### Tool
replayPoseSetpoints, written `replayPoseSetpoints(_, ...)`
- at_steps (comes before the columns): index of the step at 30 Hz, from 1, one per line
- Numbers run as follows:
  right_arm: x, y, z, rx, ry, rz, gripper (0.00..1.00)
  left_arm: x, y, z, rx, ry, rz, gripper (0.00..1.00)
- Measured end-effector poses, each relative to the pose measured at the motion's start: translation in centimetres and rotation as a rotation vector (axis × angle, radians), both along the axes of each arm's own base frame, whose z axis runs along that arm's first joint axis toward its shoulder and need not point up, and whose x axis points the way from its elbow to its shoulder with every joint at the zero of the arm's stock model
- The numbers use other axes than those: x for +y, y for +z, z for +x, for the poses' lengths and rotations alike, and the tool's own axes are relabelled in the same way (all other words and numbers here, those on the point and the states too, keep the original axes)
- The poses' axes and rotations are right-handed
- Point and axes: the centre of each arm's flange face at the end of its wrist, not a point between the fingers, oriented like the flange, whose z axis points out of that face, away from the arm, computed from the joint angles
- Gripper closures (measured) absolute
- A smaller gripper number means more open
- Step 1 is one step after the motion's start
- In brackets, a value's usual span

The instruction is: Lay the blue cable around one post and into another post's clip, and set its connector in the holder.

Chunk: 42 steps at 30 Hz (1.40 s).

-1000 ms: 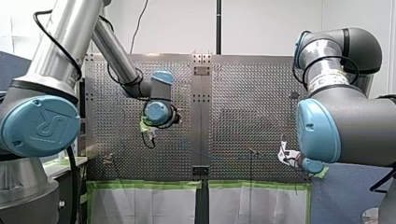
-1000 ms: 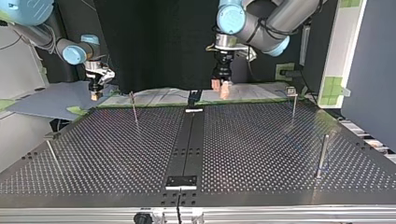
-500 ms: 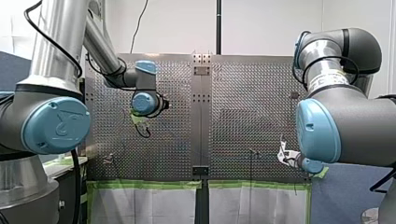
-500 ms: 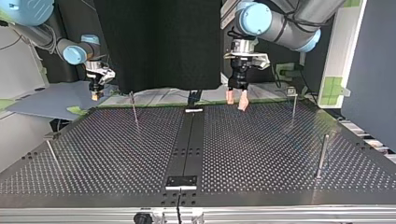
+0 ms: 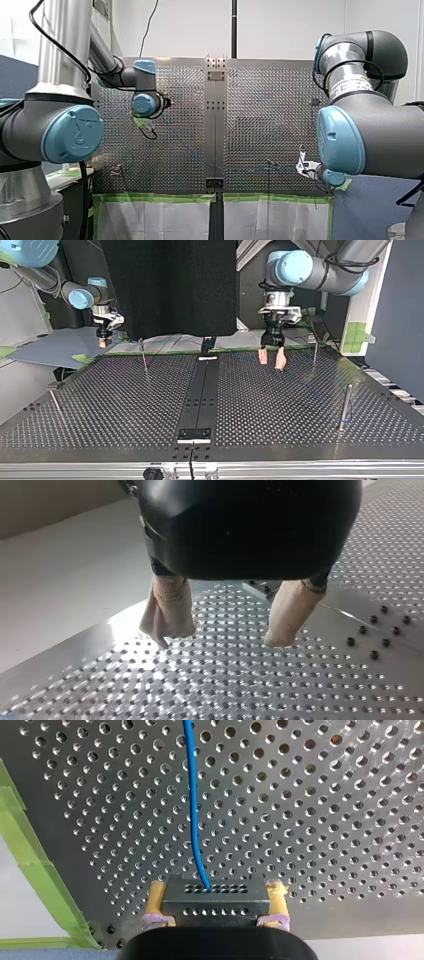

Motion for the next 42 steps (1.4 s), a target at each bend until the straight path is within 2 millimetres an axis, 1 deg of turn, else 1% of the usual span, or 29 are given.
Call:
replayPoseSetpoints(4,0.0,0.0,0.1,0.0,0.001,0.001,1.0,1.4,-0.6,0.3,-0.011,-0.006,-0.035,0.0)
replayPoseSetpoints(7,0.1,-0.1,0.1,0.0,0.001,0.002,1.0,2.7,-1.4,0.2,-0.012,-0.001,-0.061,0.0)
replayPoseSetpoints(14,0.1,-0.1,0.2,0.0,0.003,0.002,1.0,5.7,-3.2,-0.2,-0.014,0.067,-0.126,0.0)
replayPoseSetpoints(16,0.1,-0.1,0.2,0.0,0.003,0.003,1.0,6.5,-3.3,-0.1,-0.023,0.09,-0.144,0.0)
replayPoseSetpoints(21,0.1,-0.1,0.2,0.001,0.004,0.003,1.0,8.5,-2.5,1.0,-0.083,0.149,-0.2,0.0)
replayPoseSetpoints(29,0.2,-0.2,0.3,0.003,0.006,0.005,1.0,9.4,-0.6,2.7,-0.17,0.157,-0.245,0.0)
replayPoseSetpoints(42,0.3,-0.5,0.4,0.003,0.007,0.008,1.0,11.5,1.7,5.1,-0.16,0.255,-0.314,0.0)
